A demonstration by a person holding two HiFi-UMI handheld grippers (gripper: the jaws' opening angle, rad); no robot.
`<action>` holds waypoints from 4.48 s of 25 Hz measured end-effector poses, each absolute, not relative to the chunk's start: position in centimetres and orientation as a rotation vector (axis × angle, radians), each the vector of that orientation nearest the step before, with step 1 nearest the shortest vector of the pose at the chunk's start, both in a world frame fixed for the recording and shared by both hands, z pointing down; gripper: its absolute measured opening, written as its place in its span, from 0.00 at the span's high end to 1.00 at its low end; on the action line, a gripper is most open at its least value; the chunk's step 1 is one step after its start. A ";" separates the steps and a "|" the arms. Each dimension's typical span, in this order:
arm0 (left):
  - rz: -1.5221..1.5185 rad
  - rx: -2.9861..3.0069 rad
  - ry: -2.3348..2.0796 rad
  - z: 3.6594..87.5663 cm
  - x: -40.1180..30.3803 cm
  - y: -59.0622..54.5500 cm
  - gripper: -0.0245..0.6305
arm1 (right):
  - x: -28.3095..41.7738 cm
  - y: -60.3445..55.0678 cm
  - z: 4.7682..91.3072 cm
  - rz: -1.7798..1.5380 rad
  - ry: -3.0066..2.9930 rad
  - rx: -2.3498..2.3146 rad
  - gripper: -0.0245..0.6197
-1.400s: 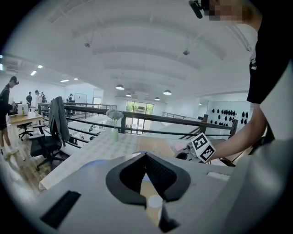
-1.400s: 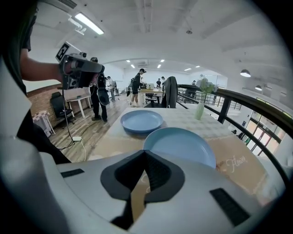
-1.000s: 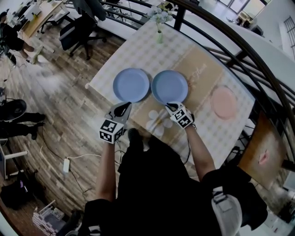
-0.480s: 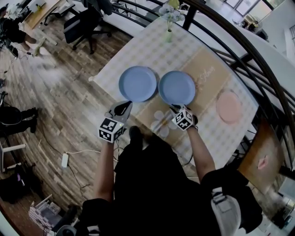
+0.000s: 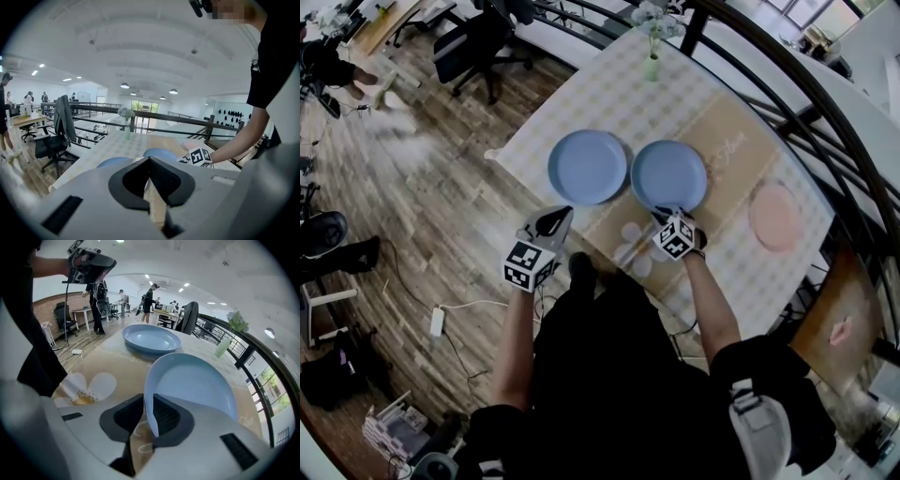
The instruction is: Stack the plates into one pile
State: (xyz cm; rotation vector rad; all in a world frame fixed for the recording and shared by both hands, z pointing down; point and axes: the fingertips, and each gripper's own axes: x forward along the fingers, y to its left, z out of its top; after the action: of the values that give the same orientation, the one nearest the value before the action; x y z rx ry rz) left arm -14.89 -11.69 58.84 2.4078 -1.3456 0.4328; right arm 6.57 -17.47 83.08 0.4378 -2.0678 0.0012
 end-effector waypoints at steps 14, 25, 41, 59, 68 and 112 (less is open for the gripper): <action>0.394 2.414 -1.338 59.4 -15.5 -11.7 0.96 | 6.7 -17.7 83.5 -0.094 -1.983 0.427 0.94; 0.400 2.457 -1.299 58.6 -17.7 -10.6 0.96 | 6.2 -17.2 79.9 -0.221 -1.895 0.407 0.94; 0.352 2.493 -1.291 58.1 -22.8 -10.2 0.96 | 4.5 -18.2 75.8 -0.282 -1.807 0.595 0.92; 0.318 2.471 -1.366 57.7 -30.0 -8.8 0.96 | -10.8 -17.5 75.0 -0.453 -1.907 0.479 0.92; 0.321 2.435 -1.405 58.2 -33.0 -7.8 0.96 | -15.6 -16.1 76.8 -0.487 -1.917 0.383 0.91; 0.327 2.481 -1.258 59.6 -30.2 -8.1 0.96 | -15.2 -15.5 78.3 -0.270 -1.951 0.442 0.89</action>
State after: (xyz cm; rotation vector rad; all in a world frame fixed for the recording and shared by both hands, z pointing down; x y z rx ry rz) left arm -30.18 -8.09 59.56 2.4811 -1.2583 0.3273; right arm -15.23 -15.55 78.32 0.4421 -1.9511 -0.2698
